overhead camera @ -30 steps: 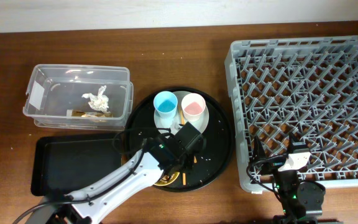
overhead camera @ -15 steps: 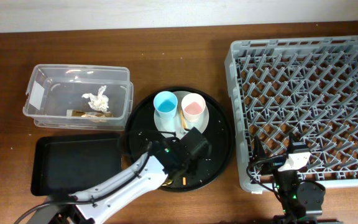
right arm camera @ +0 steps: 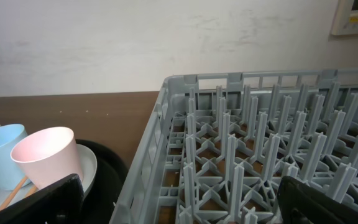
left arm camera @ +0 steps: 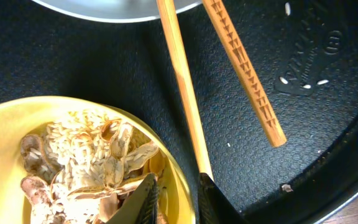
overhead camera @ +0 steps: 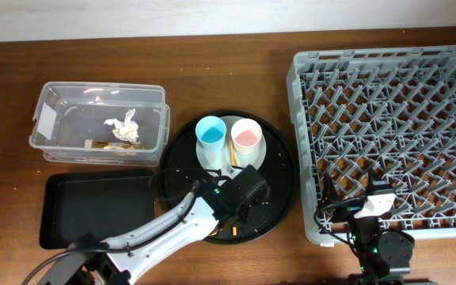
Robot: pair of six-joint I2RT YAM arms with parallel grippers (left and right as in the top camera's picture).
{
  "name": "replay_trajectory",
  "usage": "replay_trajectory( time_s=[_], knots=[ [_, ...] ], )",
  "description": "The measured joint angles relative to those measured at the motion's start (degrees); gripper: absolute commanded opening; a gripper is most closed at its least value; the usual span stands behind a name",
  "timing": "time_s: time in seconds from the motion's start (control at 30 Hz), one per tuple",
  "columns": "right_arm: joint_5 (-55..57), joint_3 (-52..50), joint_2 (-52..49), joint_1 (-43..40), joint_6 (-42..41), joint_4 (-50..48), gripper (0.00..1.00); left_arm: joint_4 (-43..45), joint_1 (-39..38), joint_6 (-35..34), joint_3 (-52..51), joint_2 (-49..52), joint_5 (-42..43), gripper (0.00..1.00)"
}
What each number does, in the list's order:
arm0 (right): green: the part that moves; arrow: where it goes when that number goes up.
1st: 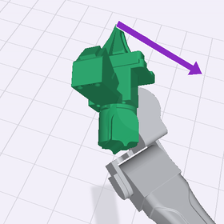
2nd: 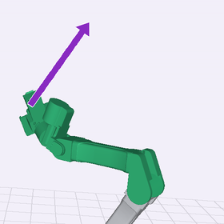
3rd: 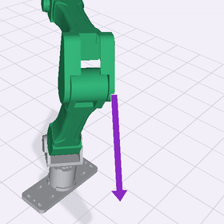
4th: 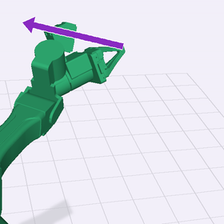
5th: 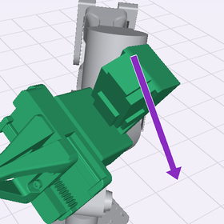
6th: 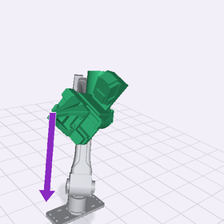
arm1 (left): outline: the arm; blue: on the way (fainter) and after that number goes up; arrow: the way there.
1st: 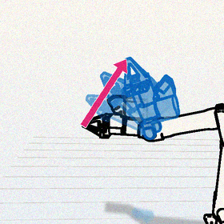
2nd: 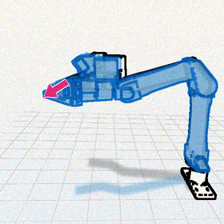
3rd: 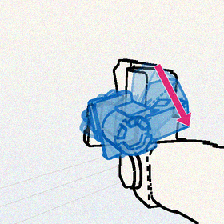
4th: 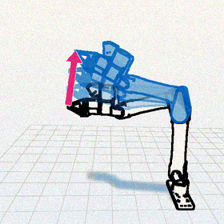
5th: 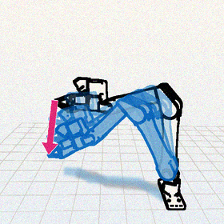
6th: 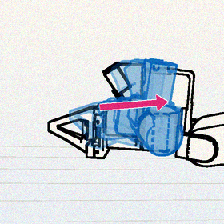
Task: Sort waste into correct bins and load items into the dishwasher rack
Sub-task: 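Lift the yellow bowl with the left gripper over the black tray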
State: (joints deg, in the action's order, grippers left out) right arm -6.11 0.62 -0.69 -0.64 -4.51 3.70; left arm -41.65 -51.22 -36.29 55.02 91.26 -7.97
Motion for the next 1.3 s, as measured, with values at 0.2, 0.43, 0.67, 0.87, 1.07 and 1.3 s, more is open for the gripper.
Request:
replay_trajectory(
  time_s=[0.2, 0.43, 0.67, 0.87, 1.07, 1.3],
  knots=[
    [-0.02, 0.0, 0.0, 0.0, -0.02, 0.0, 0.98, 0.11, 0.0, -0.37, -0.07, 2.62, 0.66, 0.0],
    [0.0, 0.0, 0.0, 0.0, -0.02, 0.0, 0.98, -0.28, -0.04, -0.66, -0.02, 2.91, 0.2, 0.0],
    [0.0, 0.0, 0.0, 0.0, 0.0, 0.0, 0.99, -6.64, -0.04, -0.55, 3.37, 2.25, -1.64, 0.0],
    [0.0, 0.0, 0.0, 0.0, -0.02, 0.0, 0.98, -20.11, 2.25, -0.15, 11.5, -2.99, -4.52, 0.0],
    [-0.02, 0.0, 0.0, 0.0, -0.04, -0.02, 0.98, -27.23, 13.05, 3.91, 14.43, -12.35, -3.87, 0.0],
    [-0.02, 0.0, 0.0, 0.0, 0.0, -0.02, 0.98, -31.19, 29.33, 10.05, 14.43, -18.51, 2.1, 0.0]
  ],
)
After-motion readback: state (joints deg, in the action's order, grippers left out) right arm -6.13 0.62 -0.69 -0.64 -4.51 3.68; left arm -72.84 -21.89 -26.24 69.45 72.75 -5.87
